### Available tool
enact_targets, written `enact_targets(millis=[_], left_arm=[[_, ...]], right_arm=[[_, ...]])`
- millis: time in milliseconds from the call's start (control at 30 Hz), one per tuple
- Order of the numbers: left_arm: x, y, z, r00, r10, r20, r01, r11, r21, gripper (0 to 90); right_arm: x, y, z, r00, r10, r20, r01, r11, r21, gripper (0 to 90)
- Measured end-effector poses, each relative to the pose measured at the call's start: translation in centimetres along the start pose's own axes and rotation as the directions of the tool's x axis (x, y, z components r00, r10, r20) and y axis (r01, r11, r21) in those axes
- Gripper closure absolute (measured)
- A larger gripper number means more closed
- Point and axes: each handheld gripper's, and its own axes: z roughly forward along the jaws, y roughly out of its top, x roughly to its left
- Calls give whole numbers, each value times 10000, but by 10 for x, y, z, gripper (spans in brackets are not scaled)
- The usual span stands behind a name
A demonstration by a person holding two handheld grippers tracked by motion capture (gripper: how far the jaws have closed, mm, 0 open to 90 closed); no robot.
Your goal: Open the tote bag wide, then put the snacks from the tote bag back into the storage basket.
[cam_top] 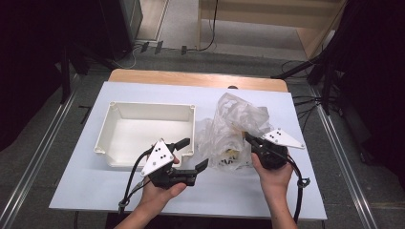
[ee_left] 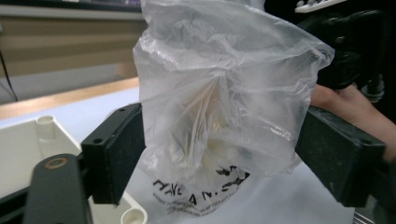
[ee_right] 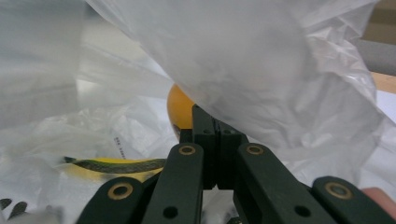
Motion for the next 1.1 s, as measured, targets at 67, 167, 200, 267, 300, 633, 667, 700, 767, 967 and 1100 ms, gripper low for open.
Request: enact_targets(millis=[67,167,200,267,300,633,667,700,767,967,1100], left_arm=[[0,0,2,9999,-74,87,73,9999,87,230],[-2,-2,8,9999,22,98,-25,9995,304,324],[-3,-2,10,9999,26,114,-30,9992,389,348],[-4,-2,13,9996,-10,265,-2,9989,458,400],[-5,-2,16,9997,-1,262,-14,9984,572,461],[5,-6,25,9988,-484,-15,482,9887,1419,900],[7,-7,27,9985,-545,-106,555,9871,1501,900],[8,-8,29,9979,-625,-178,645,9851,1596,900],[10,-11,32,9968,-703,-372,759,9805,1814,900],[13,-21,45,9943,-822,-685,963,9665,2377,900],[13,-28,52,9916,-916,-910,1128,9575,2655,900]], right_arm=[[1,0,0,9999,-69,-97,68,9999,-96,900],[3,1,-2,9994,-133,-310,127,9997,-204,900],[3,1,-3,9992,-154,-362,145,9996,-243,900],[3,2,-3,9987,-187,-469,172,9994,-311,900],[3,2,-4,9985,-201,-507,185,9993,-315,900],[-4,6,-16,9997,121,-230,-146,9932,-1154,753],[-6,7,-16,9998,186,73,-175,9910,-1331,693],[-8,8,-16,9987,343,381,-287,9897,-1403,628],[-14,10,-16,9938,754,822,-616,9853,-1593,573],[-27,8,-7,9845,1269,1212,-1049,9794,-1728,829],[-35,0,11,9857,1258,1123,-1120,9863,-1215,900]])
